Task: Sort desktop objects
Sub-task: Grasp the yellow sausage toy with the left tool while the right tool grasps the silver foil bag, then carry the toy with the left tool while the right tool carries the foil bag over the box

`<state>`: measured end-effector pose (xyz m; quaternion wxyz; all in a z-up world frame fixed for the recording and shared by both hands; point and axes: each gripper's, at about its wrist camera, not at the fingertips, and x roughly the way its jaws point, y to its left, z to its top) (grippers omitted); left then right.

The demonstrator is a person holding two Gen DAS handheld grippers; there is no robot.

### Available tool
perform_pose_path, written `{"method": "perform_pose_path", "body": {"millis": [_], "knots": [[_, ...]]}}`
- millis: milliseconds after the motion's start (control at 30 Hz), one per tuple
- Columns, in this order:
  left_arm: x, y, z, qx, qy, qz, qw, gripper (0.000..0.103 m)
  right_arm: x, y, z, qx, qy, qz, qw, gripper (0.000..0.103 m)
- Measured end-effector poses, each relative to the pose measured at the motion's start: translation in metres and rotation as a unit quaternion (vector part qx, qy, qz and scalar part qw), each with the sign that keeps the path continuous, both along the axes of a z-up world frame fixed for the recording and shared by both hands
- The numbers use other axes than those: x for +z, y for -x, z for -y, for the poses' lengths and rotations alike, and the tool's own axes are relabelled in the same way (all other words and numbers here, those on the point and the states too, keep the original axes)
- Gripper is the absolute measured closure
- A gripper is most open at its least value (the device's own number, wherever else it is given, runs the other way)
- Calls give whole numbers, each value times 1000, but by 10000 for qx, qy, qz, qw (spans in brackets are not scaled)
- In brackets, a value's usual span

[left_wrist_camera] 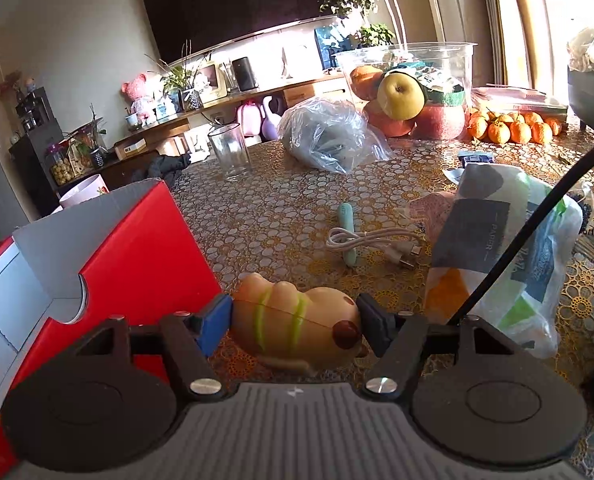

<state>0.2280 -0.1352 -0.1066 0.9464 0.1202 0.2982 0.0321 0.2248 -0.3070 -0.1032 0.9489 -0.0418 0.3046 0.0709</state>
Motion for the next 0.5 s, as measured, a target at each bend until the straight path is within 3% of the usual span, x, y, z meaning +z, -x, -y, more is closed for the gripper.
{"method": "perform_pose_path", "body": {"millis": [500], "knots": [[32, 30, 4, -316, 137, 32, 9994, 36, 35, 21, 8, -42, -167, 241, 9996, 62]]}}
